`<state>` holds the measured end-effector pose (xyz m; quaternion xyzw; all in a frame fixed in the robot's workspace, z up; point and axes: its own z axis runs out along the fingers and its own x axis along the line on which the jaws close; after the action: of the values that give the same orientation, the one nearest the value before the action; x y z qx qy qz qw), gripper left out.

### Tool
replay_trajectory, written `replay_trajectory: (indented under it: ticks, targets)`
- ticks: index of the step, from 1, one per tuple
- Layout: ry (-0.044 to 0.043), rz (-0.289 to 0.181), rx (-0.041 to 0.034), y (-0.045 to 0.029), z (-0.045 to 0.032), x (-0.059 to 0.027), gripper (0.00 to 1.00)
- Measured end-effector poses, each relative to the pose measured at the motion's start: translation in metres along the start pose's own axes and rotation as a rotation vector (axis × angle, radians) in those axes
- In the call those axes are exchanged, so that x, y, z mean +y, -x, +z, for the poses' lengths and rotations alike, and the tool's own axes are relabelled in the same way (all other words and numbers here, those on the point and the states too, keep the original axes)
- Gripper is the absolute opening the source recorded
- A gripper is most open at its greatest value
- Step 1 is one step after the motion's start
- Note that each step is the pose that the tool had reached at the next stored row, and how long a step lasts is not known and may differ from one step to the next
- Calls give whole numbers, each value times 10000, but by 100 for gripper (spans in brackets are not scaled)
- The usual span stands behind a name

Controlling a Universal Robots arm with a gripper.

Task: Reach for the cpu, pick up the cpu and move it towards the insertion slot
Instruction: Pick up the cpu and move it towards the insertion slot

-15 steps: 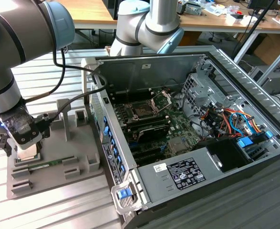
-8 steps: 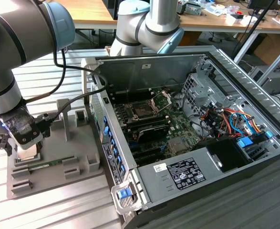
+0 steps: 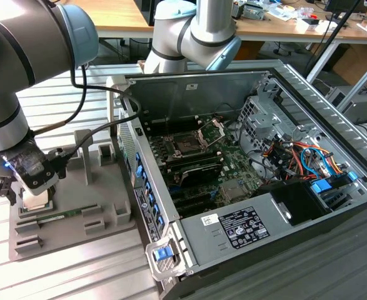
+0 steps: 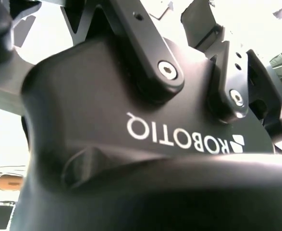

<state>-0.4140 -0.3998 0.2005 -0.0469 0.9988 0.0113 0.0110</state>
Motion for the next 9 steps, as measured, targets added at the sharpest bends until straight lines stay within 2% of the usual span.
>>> replay_trajectory:
  ticks: [9]
  targets:
    - [7, -50, 0, 0, 61, -9, 72]
